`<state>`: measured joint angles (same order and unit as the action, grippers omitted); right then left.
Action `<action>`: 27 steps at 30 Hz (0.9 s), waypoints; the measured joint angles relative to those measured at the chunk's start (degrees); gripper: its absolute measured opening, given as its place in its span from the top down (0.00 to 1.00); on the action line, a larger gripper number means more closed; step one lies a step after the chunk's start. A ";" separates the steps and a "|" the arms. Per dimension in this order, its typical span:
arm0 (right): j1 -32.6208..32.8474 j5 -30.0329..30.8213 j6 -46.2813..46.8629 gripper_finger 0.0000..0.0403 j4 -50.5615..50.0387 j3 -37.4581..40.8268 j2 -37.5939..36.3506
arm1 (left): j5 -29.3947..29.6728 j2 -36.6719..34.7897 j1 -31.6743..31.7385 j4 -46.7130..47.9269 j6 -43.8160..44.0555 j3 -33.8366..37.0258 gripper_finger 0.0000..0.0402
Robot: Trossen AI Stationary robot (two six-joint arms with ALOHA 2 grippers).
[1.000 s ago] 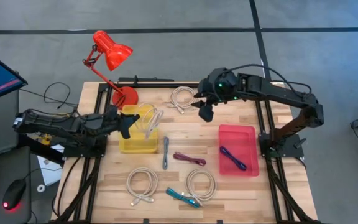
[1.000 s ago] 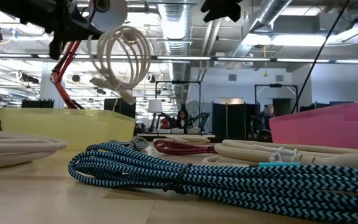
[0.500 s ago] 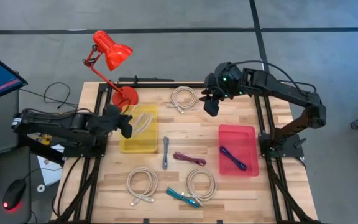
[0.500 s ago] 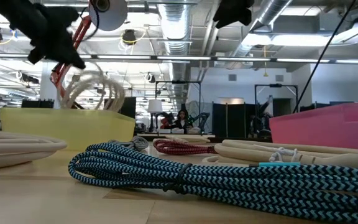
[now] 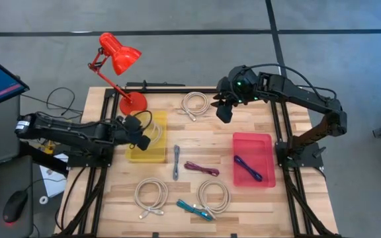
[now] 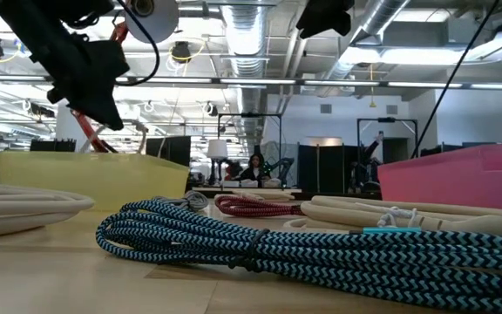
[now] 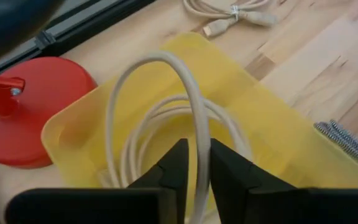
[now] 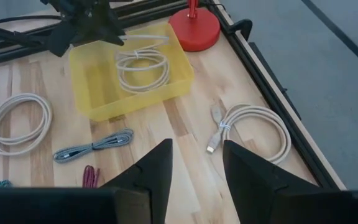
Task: Pick & Place USB Port
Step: Put the brown HDMI cable into the yellow bin, then put the black and pink charger cable into the pink bin
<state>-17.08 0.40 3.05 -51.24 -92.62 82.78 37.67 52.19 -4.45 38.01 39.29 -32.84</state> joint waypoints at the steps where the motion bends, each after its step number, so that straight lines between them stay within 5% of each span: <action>1: 0.00 0.00 -0.02 0.67 0.00 0.00 0.00 | 0.00 0.01 0.00 -0.19 0.01 0.00 0.82; 7: 0.00 -0.17 -0.04 0.67 -0.02 0.00 0.00 | -0.24 -0.46 0.00 -3.53 0.02 0.00 0.76; 17: 0.00 -0.39 -1.76 0.64 0.06 0.02 0.02 | -10.04 -0.83 -0.09 -7.98 -0.25 0.00 0.65; 27: 0.11 -0.42 -7.21 0.66 1.94 0.07 5.36 | -17.23 -1.45 -0.09 -35.40 -15.96 0.02 0.71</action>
<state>-16.97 -0.01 -4.16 -49.30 -92.55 88.15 20.44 50.73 -4.54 2.61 23.33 -32.82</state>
